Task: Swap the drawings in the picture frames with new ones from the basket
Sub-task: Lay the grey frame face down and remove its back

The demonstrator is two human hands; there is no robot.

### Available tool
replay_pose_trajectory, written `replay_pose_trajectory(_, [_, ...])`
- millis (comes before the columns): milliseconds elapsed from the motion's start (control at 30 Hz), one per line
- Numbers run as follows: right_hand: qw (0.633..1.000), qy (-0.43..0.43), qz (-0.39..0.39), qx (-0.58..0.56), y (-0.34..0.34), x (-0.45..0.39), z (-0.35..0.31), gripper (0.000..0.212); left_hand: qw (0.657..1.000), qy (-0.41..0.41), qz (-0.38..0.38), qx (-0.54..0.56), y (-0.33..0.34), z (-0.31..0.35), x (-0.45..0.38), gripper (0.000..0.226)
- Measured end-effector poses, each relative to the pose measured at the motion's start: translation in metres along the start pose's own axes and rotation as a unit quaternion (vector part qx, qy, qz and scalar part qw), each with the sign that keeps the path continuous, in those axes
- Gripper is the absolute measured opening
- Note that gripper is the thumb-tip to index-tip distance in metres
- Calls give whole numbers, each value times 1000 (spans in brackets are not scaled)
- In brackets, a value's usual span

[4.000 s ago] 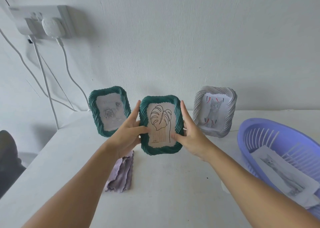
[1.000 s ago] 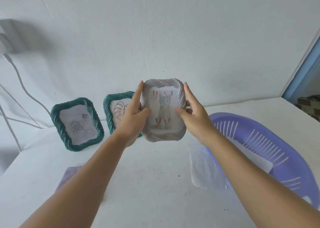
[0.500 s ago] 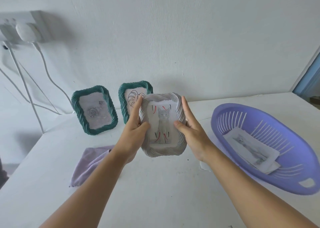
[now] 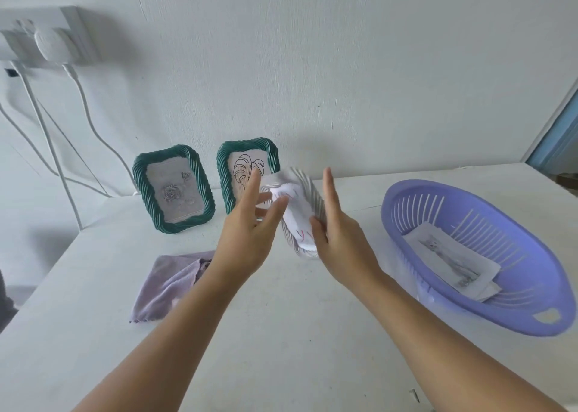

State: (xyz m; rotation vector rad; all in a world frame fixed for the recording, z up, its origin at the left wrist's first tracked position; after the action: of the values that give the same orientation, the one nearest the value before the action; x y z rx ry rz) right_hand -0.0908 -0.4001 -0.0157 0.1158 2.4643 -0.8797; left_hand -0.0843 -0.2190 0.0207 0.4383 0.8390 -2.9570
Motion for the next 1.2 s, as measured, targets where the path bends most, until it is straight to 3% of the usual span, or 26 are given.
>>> replay_pose_trajectory(167, [983,-113,-1,145,13,3,-22,100,998,-42,56,4,-3,23,8,92])
replay_pose_trajectory(300, [977,-151,9,151,21,4,-30,100,992,-65,103,24,-11,15,6,77])
replay_pose_trajectory(433, [991,-55,-116,-27,23,4,-32,100,988,-80,115,64,-19,-3,3,58])
replay_pose_trajectory(500, [989,-12,-127,-81,25,5,-28,94,983,-96,124,95,-25,-15,2,59])
replay_pose_trajectory(600, [992,47,-106,-50,30,-3,-9,77,966,-125,106,198,-30,-32,2,49])
replay_pose_trajectory(733, [941,200,-189,-197,33,-10,11,66,944,-147,47,292,-27,-47,3,40])
replay_pose_trajectory(800, [927,213,-201,-234,34,-5,16,63,952,-152,27,265,-24,-58,5,38])
replay_pose_trajectory(967, [947,212,-154,-184,42,10,22,70,986,-159,13,47,-14,-84,13,48])
replay_pose_trajectory(1067, [957,223,-166,-87,48,18,24,74,989,-147,11,-14,-7,-94,19,42])
replay_pose_trajectory(1200, [955,198,-180,132,51,24,27,72,986,-154,-11,-62,-2,-100,14,45])
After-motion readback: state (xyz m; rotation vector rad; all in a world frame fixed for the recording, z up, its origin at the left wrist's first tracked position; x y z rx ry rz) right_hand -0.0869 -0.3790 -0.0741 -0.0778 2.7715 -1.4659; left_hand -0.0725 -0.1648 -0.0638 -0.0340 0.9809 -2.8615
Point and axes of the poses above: each hand's wrist, its own x-axis away from the middle knuckle, its own y-axis out of the palm, z = x × y, the point moved 1 cm from there along -x, towards the middle knuckle, and after that the axes turned 2 degrees about -x, right-handed, at the moved point
